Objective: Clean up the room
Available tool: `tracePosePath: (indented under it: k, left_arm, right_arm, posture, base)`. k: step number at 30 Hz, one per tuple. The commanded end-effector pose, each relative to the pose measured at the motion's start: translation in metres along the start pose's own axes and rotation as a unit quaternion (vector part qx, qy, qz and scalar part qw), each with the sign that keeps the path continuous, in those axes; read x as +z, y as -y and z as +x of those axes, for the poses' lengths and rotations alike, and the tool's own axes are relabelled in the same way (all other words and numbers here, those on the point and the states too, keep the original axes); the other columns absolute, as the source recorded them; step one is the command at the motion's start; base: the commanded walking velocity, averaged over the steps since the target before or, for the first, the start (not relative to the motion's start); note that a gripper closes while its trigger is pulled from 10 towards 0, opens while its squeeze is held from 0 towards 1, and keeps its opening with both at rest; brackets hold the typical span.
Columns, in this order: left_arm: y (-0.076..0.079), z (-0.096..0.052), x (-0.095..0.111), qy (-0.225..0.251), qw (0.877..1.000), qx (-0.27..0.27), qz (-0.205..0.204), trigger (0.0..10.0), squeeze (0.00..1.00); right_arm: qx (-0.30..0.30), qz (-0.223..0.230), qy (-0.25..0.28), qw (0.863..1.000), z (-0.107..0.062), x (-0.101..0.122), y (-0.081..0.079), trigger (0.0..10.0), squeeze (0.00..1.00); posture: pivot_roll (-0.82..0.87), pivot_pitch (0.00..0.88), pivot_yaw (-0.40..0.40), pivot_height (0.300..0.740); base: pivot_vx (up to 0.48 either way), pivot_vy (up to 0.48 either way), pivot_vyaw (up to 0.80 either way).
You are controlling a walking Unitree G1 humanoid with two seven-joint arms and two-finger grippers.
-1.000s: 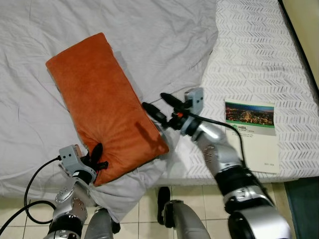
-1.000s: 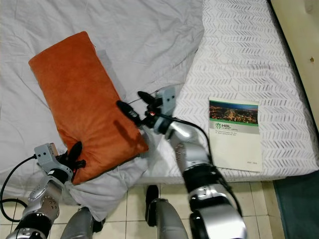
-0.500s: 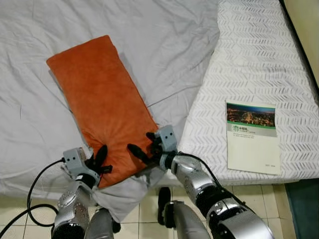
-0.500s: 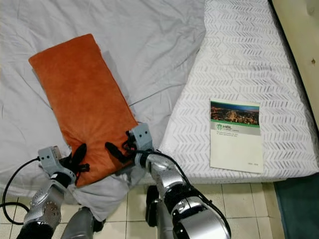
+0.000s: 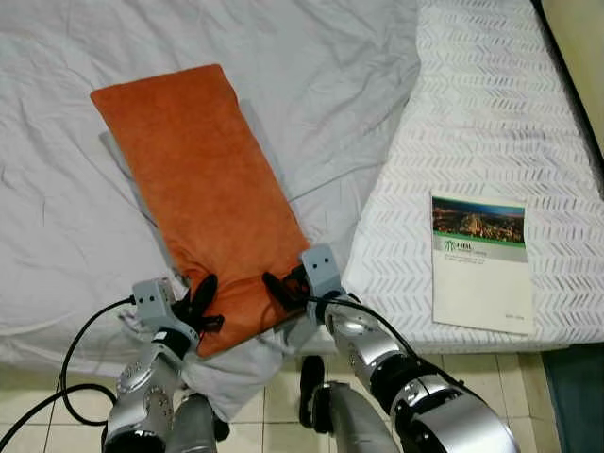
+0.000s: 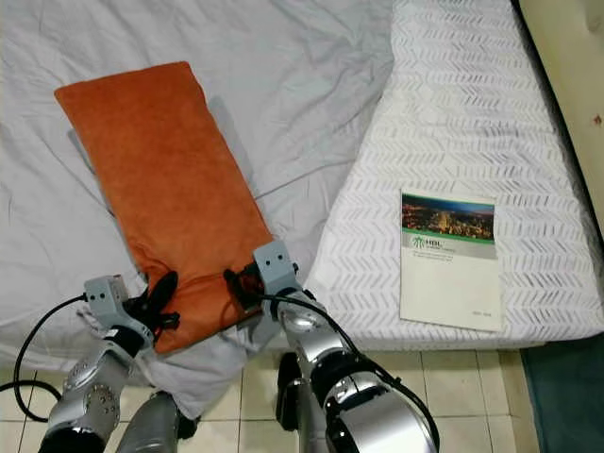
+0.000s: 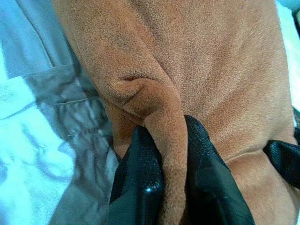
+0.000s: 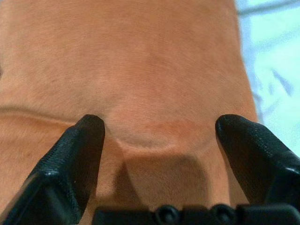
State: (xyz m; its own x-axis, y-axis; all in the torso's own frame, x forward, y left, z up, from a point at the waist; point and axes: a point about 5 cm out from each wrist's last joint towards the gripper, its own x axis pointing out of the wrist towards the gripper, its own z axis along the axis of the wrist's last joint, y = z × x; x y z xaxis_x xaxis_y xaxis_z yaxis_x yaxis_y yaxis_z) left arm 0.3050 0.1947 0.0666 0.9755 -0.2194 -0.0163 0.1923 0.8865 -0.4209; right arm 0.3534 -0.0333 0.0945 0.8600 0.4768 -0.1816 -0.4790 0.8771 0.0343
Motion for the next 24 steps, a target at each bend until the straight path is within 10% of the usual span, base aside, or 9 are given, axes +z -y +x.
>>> tracePosePath:
  k: [1, 2, 3, 8, 24]
  left_arm:
    - [-0.018, -0.034, -0.044, -0.095, 0.994, 0.048, -0.026, 0.0, 0.0]
    - [-0.017, -0.035, -0.045, -0.095, 0.994, 0.047, -0.027, 0.0, 0.0]
    - [-0.016, -0.035, -0.045, -0.096, 0.994, 0.045, -0.028, 0.0, 0.0]
    - [-0.01, -0.035, -0.044, -0.102, 0.994, 0.033, -0.033, 0.0, 0.0]
    - [-0.001, -0.031, -0.035, -0.101, 0.994, 0.015, -0.03, 0.0, 0.0]
  right_arm:
    - [-0.07, 0.089, -0.094, 0.989, -0.019, -0.047, 0.018, 10.0, 0.0]
    - [-0.072, 0.146, -0.103, 0.981, -0.019, -0.052, 0.015, 2.8, 0.0]
    - [-0.07, 0.187, -0.11, 0.974, -0.02, -0.055, 0.012, 0.0, 0.0]
    - [-0.053, 0.299, -0.118, 0.945, -0.019, -0.061, -0.002, 0.0, 0.0]
    - [-0.05, 0.347, -0.123, 0.929, -0.023, -0.068, -0.005, 0.0, 0.0]
  posture:
    - [0.1, 0.585, -0.186, 0.74]
    - [0.11, 0.584, -0.184, 0.74]
    - [0.11, 0.583, -0.183, 0.74]
    - [0.12, 0.588, -0.179, 0.74]
    - [0.11, 0.598, -0.167, 0.74]
  base:
    - [0.0, 0.0, 0.0]
    - [0.0, 0.0, 0.0]
    - [0.0, 0.0, 0.0]
    - [0.0, 0.0, 0.0]
    - [0.0, 0.0, 0.0]
